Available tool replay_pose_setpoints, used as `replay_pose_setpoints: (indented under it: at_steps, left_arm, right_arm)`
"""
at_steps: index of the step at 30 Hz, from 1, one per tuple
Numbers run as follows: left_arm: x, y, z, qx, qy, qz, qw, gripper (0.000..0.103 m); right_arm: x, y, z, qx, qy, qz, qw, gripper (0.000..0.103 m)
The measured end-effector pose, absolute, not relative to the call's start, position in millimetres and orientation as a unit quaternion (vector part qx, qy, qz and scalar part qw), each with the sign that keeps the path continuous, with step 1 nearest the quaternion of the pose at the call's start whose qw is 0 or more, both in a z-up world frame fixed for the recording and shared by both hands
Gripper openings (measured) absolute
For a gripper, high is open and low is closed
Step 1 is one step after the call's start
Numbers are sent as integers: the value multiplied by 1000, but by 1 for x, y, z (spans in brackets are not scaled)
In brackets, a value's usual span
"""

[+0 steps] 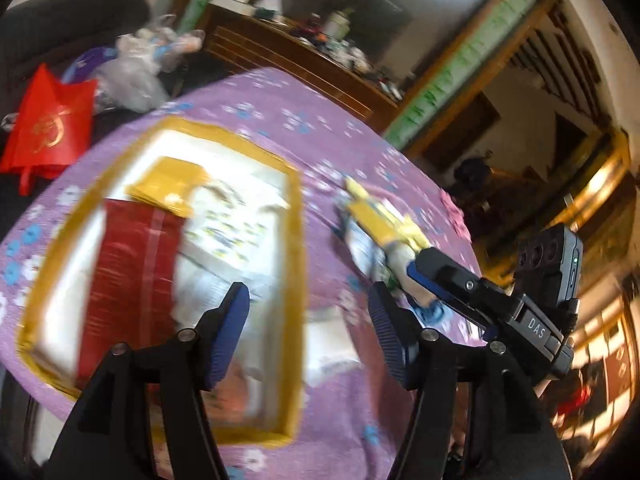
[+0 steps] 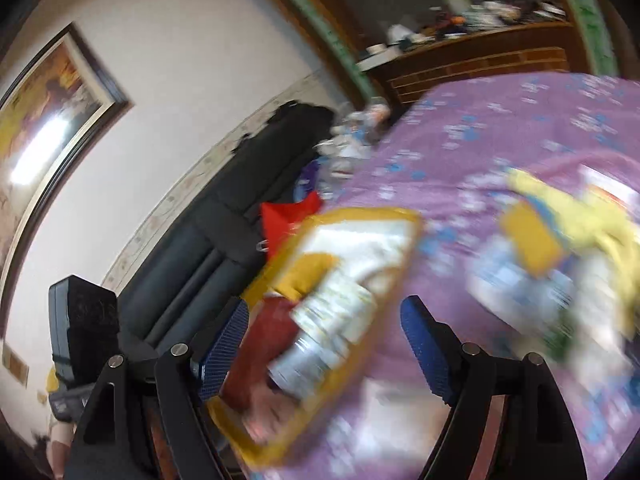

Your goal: Organize soft objects

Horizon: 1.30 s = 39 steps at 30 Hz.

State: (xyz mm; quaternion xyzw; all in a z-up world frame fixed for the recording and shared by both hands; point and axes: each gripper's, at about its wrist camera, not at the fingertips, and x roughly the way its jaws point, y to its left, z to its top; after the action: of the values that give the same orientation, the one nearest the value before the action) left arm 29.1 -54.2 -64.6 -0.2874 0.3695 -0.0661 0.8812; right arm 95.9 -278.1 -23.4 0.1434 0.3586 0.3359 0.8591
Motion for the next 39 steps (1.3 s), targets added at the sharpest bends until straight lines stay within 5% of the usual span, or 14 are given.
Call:
replay_pose_setpoints:
  at_steps: [7,13,16,20,28,29,32,39]
  left_arm:
    - [33,-100,-67,-232,389,-103,886,60]
    - [28,-108,-71,-222,403,-99,882,60]
    - [26,-109,-75,-222,409,-94,880,60]
    - [26,-107,-79,-228,412,-94,877,60]
    - [42,-120,-86,-240,430,-121,862,60]
    - [44,-122,-86,-241,432,-122,860,60]
    - [48,-129,-85,-237,437,-120,860,60]
    - [72,-138,-67,-210,442,-113,865,60]
  right_arm:
    - [73,-363,-20,144,371,202,895,76]
    - [108,-358,-30,152,397,132,895,64]
    - [129,-347,-42,123,416,90,896,26]
    - [111,-354,-40,137,395,107,902,16]
    - [27,-365,-55,99,378,212,896,21]
    - [32,-372,-64,98,393,223,887,26]
    - [39,-389,-60,109,378,215,894,68]
    - [80,-388,-70,145,400,242,872,68]
